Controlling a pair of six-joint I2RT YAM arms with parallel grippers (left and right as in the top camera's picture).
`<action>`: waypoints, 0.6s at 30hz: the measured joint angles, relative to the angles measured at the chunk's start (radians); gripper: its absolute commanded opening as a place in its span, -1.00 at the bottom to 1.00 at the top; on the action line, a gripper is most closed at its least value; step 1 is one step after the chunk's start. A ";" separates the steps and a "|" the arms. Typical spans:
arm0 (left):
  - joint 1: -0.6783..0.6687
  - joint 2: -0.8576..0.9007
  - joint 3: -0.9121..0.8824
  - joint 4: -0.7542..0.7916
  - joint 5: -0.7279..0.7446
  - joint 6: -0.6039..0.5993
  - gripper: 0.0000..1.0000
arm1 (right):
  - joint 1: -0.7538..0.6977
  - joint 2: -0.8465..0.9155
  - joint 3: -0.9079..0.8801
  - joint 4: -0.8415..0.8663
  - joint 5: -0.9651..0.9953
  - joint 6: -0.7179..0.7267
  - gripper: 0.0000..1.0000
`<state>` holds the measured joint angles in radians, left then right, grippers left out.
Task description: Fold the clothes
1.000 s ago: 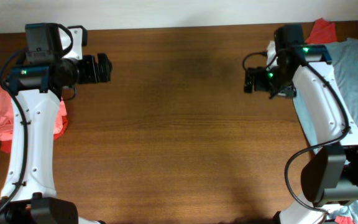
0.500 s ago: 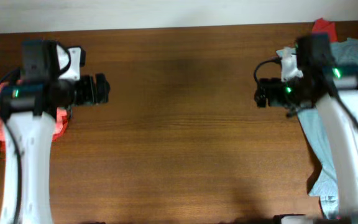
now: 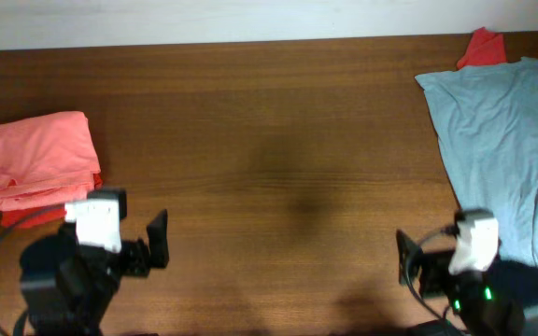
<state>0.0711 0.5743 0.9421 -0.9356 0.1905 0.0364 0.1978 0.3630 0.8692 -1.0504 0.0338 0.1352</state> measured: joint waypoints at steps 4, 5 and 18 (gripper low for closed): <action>0.000 -0.055 -0.003 -0.091 0.000 0.002 0.98 | 0.000 -0.110 -0.004 -0.067 0.008 0.001 0.97; 0.000 -0.058 -0.003 -0.102 0.000 0.002 0.98 | 0.000 -0.125 -0.004 -0.077 0.011 0.001 0.97; 0.000 -0.060 -0.006 -0.274 0.000 0.002 0.98 | 0.000 -0.135 -0.006 -0.125 0.011 0.001 0.97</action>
<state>0.0711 0.5140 0.9363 -1.2095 0.1902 0.0387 0.1982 0.2279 0.8635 -1.1755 0.0452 0.1364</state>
